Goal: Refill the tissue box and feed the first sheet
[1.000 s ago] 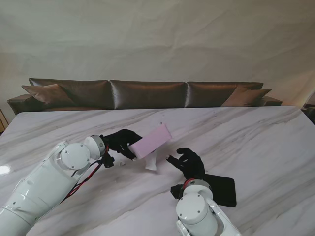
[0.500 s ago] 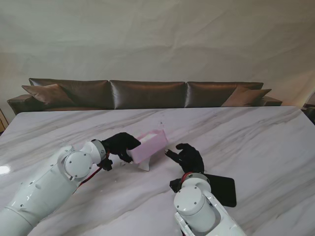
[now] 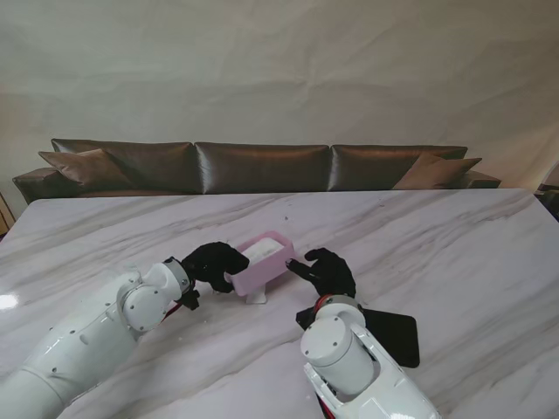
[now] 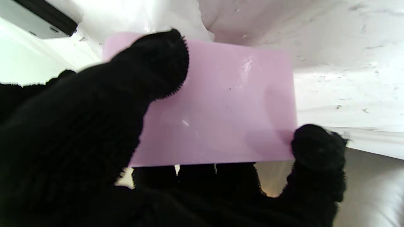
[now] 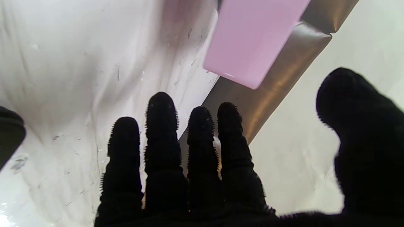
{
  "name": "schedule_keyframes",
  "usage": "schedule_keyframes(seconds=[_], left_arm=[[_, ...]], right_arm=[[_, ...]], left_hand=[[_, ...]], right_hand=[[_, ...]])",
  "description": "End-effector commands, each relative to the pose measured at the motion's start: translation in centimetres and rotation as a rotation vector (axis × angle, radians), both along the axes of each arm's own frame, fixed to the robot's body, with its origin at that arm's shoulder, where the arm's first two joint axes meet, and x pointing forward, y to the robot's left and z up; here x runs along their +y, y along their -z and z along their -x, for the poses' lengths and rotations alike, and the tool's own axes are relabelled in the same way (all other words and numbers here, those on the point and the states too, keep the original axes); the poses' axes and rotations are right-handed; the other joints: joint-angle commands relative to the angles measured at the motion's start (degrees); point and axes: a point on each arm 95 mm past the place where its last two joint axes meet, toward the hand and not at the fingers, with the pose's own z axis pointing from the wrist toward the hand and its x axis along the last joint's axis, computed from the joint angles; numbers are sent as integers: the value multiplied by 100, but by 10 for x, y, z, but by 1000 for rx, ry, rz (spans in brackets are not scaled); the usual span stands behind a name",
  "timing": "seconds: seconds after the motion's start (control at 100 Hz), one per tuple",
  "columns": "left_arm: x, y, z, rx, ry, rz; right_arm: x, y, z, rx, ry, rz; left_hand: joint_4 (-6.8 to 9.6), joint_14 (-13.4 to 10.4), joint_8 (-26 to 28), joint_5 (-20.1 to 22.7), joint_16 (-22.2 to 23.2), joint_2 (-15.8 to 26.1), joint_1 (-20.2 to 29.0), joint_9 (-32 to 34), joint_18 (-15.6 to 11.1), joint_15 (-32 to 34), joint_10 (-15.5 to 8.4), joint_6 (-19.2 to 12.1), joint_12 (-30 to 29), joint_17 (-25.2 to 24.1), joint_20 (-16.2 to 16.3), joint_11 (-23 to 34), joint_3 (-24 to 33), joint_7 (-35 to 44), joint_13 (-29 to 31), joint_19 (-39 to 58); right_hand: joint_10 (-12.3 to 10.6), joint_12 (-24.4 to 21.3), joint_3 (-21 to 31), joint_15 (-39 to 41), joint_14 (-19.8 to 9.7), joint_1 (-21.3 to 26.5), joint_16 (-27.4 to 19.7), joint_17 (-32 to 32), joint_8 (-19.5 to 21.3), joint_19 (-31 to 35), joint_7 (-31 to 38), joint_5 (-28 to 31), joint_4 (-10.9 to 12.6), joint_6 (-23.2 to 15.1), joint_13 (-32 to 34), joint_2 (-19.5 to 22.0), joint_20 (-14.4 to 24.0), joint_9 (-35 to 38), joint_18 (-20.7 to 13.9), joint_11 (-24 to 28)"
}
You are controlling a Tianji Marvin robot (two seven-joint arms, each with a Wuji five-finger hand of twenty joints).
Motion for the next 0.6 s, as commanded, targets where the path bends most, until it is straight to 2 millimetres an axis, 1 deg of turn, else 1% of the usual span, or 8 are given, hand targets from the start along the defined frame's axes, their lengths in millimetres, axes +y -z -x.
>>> schedule_keyframes(seconds=[0.0, 0.13, 0.2, 0.29, 0.35, 0.41, 0.52, 0.59], left_arm=[[-6, 8, 5, 26, 28, -18], [-7, 11, 8, 14, 48, -54], [-7, 12, 9, 2, 53, -66], [-7, 12, 10, -14, 56, -81], [-7, 13, 11, -20, 57, -91], [-7, 14, 11, -29, 59, -96], [-7, 15, 13, -40, 55, -97], [-6, 13, 14, -51, 46, -88]], right_arm=[[4, -1, -2, 7, -11, -12], [3, -1, -4, 13, -7, -1], [2, 0, -4, 19, -4, 1], [1, 0, -5, 24, -1, 7], [0, 0, -6, 28, -3, 14], [-1, 0, -6, 32, -6, 20], [-2, 0, -8, 41, -13, 27], [-2, 0, -10, 45, -17, 30]], left_hand=[[-207, 596, -25, -126, 164, 1740, -197, 490, -2426, 1878, -78, -321, 72, -512, -32, 775, 153, -74, 237, -87], [-732, 586, -418, -426, -129, 1298, -383, 286, -2409, 1424, -120, -234, -172, -692, -150, 332, 30, -515, 17, -383], [-926, 597, -680, -626, -348, 1076, -415, 160, -2400, 1085, -141, -206, -340, -804, -238, 10, -37, -796, -135, -552], [-1142, 646, -1310, -930, -867, 861, -418, -12, -2319, 362, -135, -136, -687, -1147, -378, -652, -126, -1320, -404, -942], [-1207, 709, -1980, -1035, -1296, 807, -423, -116, -2231, -107, -104, -65, -925, -1454, -436, -1081, -179, -1609, -589, -1263], [-1239, 665, -2653, -1084, -1715, 808, -483, -201, -2179, -592, -90, -5, -1294, -1730, -532, -1491, -187, -1933, -681, -1574], [-1180, 705, -4073, -1069, -2267, 935, -635, -421, -2107, -1246, -35, 190, -2074, -2090, -686, -1957, -85, -2420, -880, -1966], [-1115, 703, -4611, -1029, -2478, 1005, -714, -529, -2103, -1511, -16, 290, -2399, -2176, -744, -2078, -12, -2617, -941, -2079]], right_hand=[[9, -46, 85, -116, 30, -230, -57, 19, 43, -45, 72, 113, 142, -187, 9, -159, 49, 101, 65, 79], [12, -42, 94, -113, 30, -221, -61, 33, 57, -28, 99, 133, 146, -192, 37, -177, 42, 126, 63, 93], [7, -42, 100, -111, 43, -218, -62, 31, 61, -23, 108, 142, 149, -185, 38, -183, 36, 130, 69, 96], [13, -42, 103, -110, 42, -212, -63, 27, 65, -19, 113, 144, 151, -184, 36, -185, 29, 136, 70, 99], [8, -44, 100, -112, 35, -219, -64, 30, 66, -16, 115, 148, 150, -191, 33, -182, 25, 134, 66, 96], [12, -46, 101, -114, 33, -223, -66, 27, 67, -16, 117, 151, 151, -194, 34, -168, 21, 130, 60, 92], [14, -48, 97, -127, 38, -222, -72, 17, 68, -18, 113, 149, 153, -193, 16, -156, 12, 124, 58, 88], [13, -50, 95, -134, 38, -222, -75, 16, 69, -19, 114, 161, 154, -188, 6, -142, 8, 125, 45, 85]])
